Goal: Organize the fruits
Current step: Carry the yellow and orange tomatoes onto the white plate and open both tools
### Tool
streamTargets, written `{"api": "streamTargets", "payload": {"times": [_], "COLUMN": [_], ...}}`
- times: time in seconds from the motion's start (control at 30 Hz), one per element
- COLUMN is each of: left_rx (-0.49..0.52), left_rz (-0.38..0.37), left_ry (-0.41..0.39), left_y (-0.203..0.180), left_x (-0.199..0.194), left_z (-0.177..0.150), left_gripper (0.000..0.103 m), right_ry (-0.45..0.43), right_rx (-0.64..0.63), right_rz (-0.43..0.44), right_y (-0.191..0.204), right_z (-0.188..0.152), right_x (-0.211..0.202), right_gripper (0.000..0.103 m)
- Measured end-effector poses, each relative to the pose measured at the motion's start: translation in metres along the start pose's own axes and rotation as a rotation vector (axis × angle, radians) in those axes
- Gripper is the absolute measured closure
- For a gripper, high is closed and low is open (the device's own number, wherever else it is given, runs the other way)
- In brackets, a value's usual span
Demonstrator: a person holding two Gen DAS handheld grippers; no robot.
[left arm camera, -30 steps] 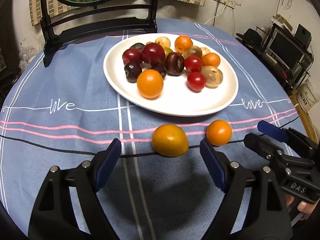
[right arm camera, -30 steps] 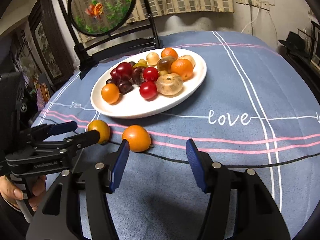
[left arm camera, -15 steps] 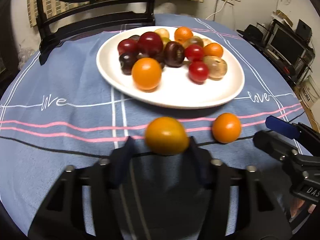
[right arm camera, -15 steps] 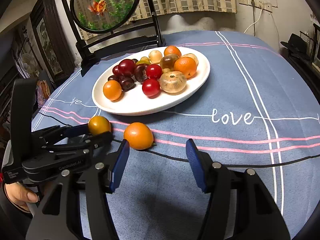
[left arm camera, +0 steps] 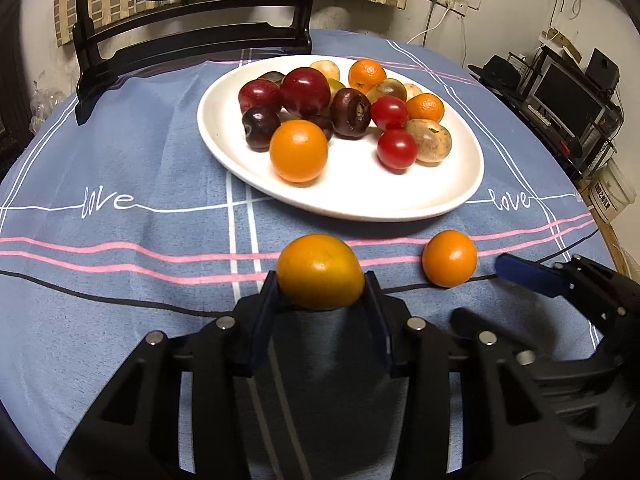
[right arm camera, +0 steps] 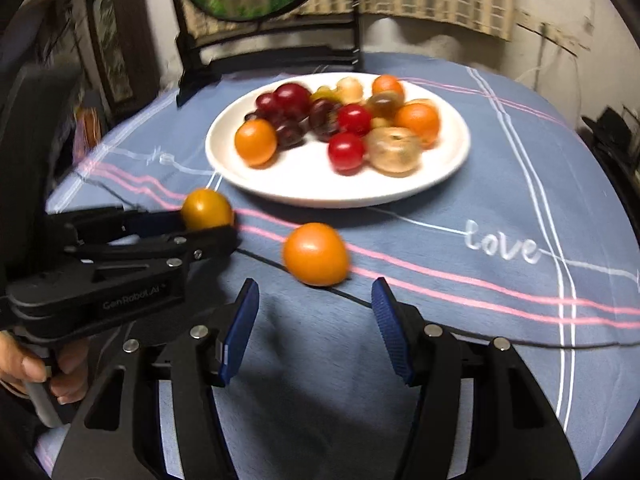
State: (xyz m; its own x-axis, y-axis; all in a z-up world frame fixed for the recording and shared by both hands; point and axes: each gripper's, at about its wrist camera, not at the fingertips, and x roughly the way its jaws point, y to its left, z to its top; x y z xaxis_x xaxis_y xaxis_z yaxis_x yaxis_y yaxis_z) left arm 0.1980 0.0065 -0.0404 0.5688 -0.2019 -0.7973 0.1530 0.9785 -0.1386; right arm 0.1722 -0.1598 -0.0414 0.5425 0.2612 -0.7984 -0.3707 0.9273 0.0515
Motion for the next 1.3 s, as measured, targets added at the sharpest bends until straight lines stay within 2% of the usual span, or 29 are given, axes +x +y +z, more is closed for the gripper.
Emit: {"api": "streamTargets", "payload": {"times": [0.13,0.17,0.23,0.27,0.47,0.6,0.7,0.8,0.97,1.07,1.2,1.23,1.3], "left_rx": [-0.016,-0.027,-0.039,-0.048,-0.034,-0.018,-0.001,0.011,0.027,0.039,0.030,0.024,0.006], "left_rz": [-0.014,-0.020,-0.028,-0.033,-0.032,-0.040,-0.056,-0.037,0.002,0.053,0.054,0.061,0.075], "left_ry": [0.003,0.006,0.006,0.005,0.011,-0.034,-0.066,-0.060,-0.020,-0.029,-0.031,-0.032,-0.040], "left_y": [0.004,0.007,0.010,0.011,0.008,0.001,-0.007,-0.012,-0.014,-0.015,-0.014,-0.013,-0.011], "left_x": [0.001,0.001,0.001,0.000,-0.003,-0.022,-0.034,-0.030,-0.003,0.008,0.018,0.021,0.023], "left_z": [0.000,0.001,0.001,0.002,0.001,0.005,0.017,0.042,0.075,0.086,0.102,0.105,0.110], "left_gripper": [0.060,0.060,0.060,0.060,0.060,0.060,0.060,0.060,0.060,0.060,0.059,0.058,0.045], "right_ry": [0.034,0.040,0.049,0.053,0.017,-0.032,-0.078,-0.124,-0.164,-0.133,-0.077,-0.062,-0.069], "right_rx": [-0.056,-0.073,-0.086,-0.076,-0.021,-0.012,-0.003,0.014,0.090,0.127,0.215,0.250,0.277], "right_rz": [-0.037,-0.061,-0.096,-0.081,-0.055,-0.029,-0.014,-0.026,-0.018,0.005,0.041,0.057,0.069], "right_y": [0.012,0.015,0.014,0.011,-0.003,-0.008,-0.015,-0.024,-0.041,-0.047,-0.056,-0.060,-0.065], "right_z": [0.012,0.016,0.020,0.021,0.016,0.014,0.023,0.045,0.092,0.113,0.131,0.134,0.137], "right_x": [0.019,0.025,0.030,0.032,0.017,-0.006,-0.022,-0.028,-0.012,0.012,0.041,0.047,0.048], "right_gripper": [0.046,0.053,0.059,0.064,0.064,0.064,0.064,0.064,0.064,0.063,0.060,0.058,0.052]}}
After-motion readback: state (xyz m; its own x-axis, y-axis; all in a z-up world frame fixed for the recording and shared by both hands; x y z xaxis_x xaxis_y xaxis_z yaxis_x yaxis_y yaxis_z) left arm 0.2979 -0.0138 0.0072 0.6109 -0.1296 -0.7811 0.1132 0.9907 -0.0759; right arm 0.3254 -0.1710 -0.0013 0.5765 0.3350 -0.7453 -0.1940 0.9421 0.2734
